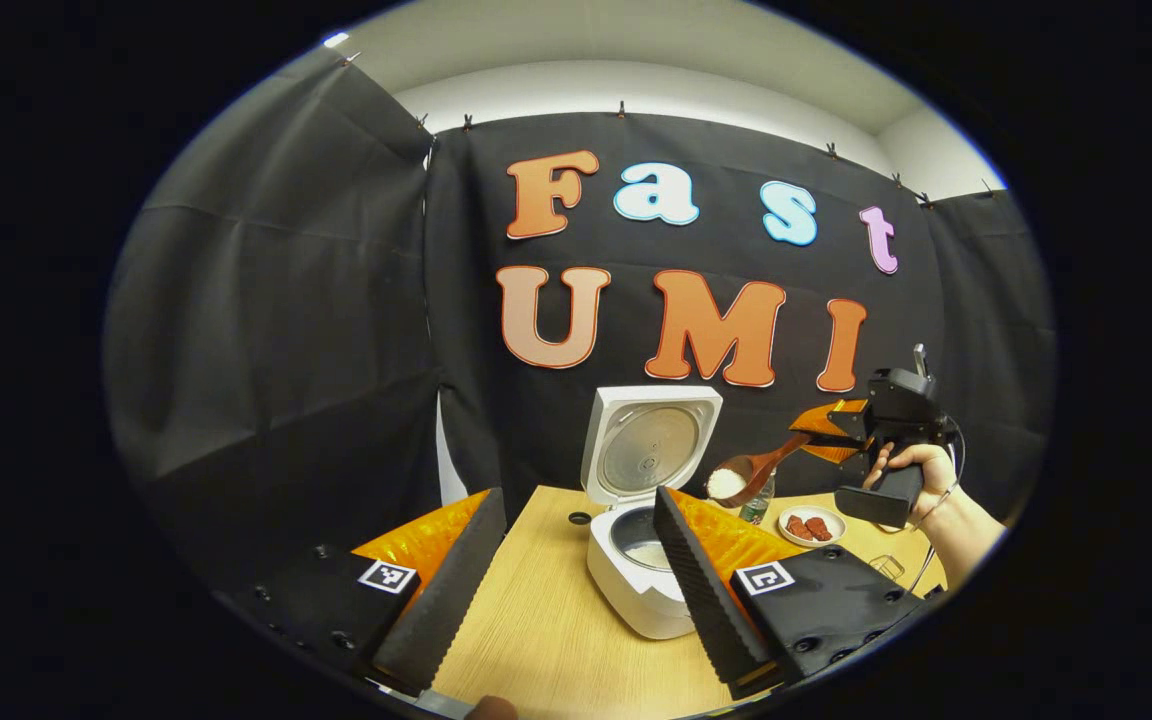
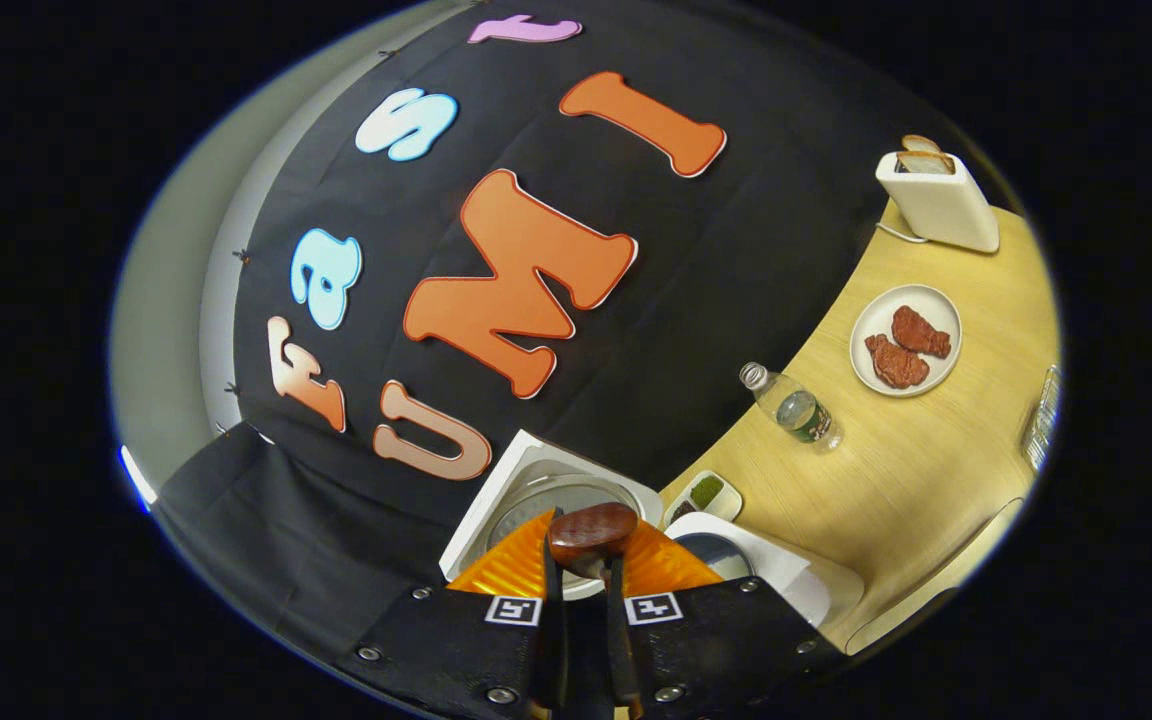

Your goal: Close the left gripper, press the button to open the rice cooker; take a wooden spoon from the chopstick holder with the right hand, scoop a spoonful of rice and pour it into the rice cooker, then put the wooden spoon back into the chopstick holder.

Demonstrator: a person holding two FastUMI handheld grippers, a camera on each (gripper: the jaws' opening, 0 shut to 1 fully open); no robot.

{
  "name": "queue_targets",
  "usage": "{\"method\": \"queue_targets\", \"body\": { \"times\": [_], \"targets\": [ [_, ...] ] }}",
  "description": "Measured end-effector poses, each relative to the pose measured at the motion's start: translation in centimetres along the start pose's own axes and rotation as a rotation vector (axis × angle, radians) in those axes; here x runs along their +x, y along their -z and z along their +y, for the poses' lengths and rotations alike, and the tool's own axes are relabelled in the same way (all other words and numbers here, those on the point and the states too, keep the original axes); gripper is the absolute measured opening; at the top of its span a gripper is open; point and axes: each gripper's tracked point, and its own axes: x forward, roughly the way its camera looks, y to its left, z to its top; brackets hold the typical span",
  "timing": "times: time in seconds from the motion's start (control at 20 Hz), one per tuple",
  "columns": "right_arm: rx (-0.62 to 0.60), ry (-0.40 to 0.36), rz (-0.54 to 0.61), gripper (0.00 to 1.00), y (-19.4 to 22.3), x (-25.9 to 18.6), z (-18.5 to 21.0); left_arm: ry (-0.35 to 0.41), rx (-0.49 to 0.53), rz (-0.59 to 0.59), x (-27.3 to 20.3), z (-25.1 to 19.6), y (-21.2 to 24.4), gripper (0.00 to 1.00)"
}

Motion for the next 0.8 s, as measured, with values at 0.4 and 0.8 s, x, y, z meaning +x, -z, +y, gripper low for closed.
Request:
{"method": "queue_targets", "body": {
  "times": [0.4, 0.8],
  "targets": [
    [-0.128, -0.014, -0.021, 0.16, 0.1, 0.6, 1.3, -0.001, -0.007, 0.004, 0.4, 0.3, 0.3, 1.00],
    [-0.268, -0.045, -0.044, 0.16, -0.1, 0.6, 3.0, -0.007, -0.011, 0.010, 0.6, 0.5, 0.5, 1.00]
  ]
}}
